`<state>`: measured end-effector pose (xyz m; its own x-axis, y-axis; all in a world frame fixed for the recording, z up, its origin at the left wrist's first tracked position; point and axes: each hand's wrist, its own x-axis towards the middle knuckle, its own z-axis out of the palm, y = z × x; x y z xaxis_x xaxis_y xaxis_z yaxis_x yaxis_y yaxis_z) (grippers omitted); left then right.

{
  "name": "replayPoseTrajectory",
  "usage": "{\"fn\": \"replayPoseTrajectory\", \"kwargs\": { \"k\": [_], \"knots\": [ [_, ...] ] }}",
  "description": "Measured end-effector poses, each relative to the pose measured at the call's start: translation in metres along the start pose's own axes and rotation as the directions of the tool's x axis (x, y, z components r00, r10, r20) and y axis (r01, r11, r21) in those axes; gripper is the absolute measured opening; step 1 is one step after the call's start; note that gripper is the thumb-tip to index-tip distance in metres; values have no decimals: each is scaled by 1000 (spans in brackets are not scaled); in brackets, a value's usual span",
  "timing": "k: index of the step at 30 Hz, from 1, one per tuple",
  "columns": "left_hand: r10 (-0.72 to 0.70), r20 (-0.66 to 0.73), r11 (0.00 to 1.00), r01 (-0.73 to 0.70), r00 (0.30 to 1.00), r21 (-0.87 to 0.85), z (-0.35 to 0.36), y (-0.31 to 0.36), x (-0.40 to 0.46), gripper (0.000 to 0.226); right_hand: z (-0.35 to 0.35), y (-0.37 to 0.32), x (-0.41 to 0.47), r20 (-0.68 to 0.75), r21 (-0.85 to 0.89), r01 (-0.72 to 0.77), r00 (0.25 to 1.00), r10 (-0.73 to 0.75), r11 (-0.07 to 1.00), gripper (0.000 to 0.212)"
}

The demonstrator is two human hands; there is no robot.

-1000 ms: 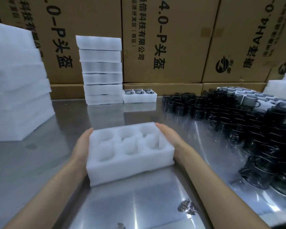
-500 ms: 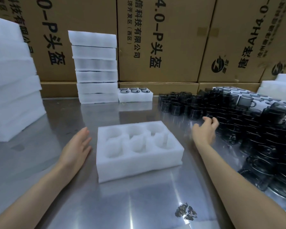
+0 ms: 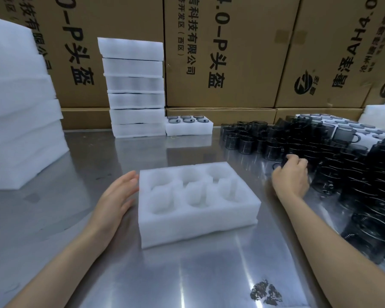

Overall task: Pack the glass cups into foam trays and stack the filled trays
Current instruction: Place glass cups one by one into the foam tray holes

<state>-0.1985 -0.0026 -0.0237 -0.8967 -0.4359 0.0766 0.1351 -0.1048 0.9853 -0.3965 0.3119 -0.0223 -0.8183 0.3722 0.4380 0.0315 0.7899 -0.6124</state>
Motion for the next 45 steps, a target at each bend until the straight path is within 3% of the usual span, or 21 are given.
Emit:
{"fn": "replayPoseTrajectory", "kwargs": {
  "k": [4,8,13,15,19,22,24,27,32,36,45],
  "knots": [
    [16,27,1000,-16,999,-3,2,0,-3,32,2,-8,-7,99,88,208,971,-216,974,27],
    [37,61,999,-37,997,7,3,-1,-5,31,7,-25,-18,209,77,437,872,-443,896,45],
    [56,36,995,-59,998,81,5,-3,-4,32,6,-35,-25,320,75,537,785,-530,840,48],
    [84,38,989,-88,996,119,8,-5,-4,36,-2,-40,-27,256,106,517,812,-525,850,50],
    [107,5,989,-107,994,105,17,-4,-7,36,-36,-69,-30,-100,299,483,873,-477,823,55],
    [80,-41,993,-76,996,94,20,-3,-5,41,-59,-108,-54,-225,437,577,813,-538,690,53],
    [82,-49,993,-77,995,91,19,-2,-3,43,-63,-137,-81,-234,421,650,751,-617,632,53],
    [98,-6,987,-96,995,130,16,-2,-2,46,-54,-172,-116,-161,262,748,657,-737,610,54],
    [95,7,986,-95,995,140,15,-3,-2,54,-16,-182,-143,159,74,807,570,-806,586,57],
    [86,26,986,-89,996,145,13,-4,1,58,-12,-176,-149,179,74,845,510,-841,529,58],
    [110,40,980,-115,993,161,17,0,-6,56,-13,-174,-150,233,132,838,493,-839,529,57]
  ]
}}
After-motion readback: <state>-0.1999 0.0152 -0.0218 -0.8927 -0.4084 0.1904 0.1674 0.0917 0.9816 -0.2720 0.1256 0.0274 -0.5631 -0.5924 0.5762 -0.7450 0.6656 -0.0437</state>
